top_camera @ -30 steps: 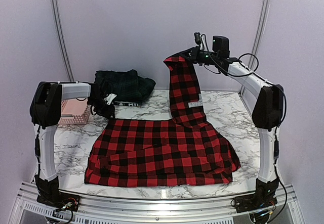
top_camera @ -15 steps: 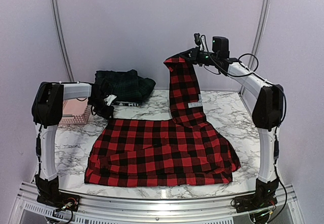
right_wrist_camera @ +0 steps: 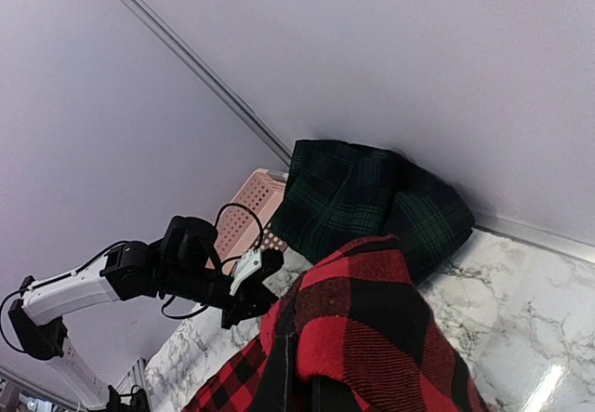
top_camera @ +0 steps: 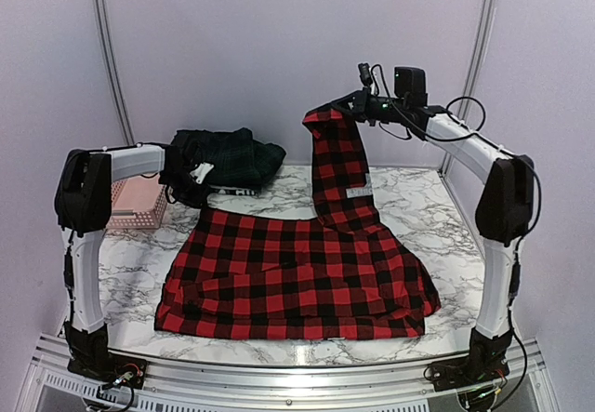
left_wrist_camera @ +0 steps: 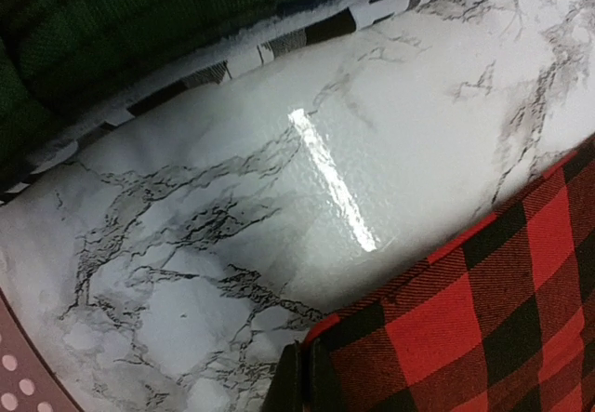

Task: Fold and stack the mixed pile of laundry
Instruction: Pick up the 1/3-folded T-shirt from the center of the board, then fold the 1/3-folded T-shirt at the center of the board.

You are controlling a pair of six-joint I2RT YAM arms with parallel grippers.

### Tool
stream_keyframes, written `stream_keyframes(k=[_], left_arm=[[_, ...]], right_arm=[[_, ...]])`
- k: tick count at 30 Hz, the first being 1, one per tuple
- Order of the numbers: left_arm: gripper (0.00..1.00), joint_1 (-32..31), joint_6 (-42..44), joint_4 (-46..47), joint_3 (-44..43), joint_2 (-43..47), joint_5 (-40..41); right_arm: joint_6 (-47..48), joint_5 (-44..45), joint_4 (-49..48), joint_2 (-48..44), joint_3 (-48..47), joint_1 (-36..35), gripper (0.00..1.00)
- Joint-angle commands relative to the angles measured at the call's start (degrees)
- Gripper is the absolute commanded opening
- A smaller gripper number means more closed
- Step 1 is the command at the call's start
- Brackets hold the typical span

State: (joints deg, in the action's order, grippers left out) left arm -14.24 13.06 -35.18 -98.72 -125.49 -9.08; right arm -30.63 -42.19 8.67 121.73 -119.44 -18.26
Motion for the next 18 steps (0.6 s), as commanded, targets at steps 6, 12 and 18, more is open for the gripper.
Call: stream_keyframes(k=[6, 12, 18], left_arm=[[0.0, 0.19, 0.37, 5.03, 11.2, 14.3, 0.25], [0.0, -0.21, 0.5, 8.56, 22.22, 20.81, 0.35], [0.0, -1.41, -0.67, 9.47, 26.23, 19.48, -0.15]], right_arm=[[3.93, -1.38, 7.09, -27.81, 28.5, -9.17, 0.0], [0.84, -0.34, 9.71, -42.2, 53.47, -12.68, 0.0], [-2.12, 3.96, 4.78, -41.53, 70.51, -12.85, 0.0]])
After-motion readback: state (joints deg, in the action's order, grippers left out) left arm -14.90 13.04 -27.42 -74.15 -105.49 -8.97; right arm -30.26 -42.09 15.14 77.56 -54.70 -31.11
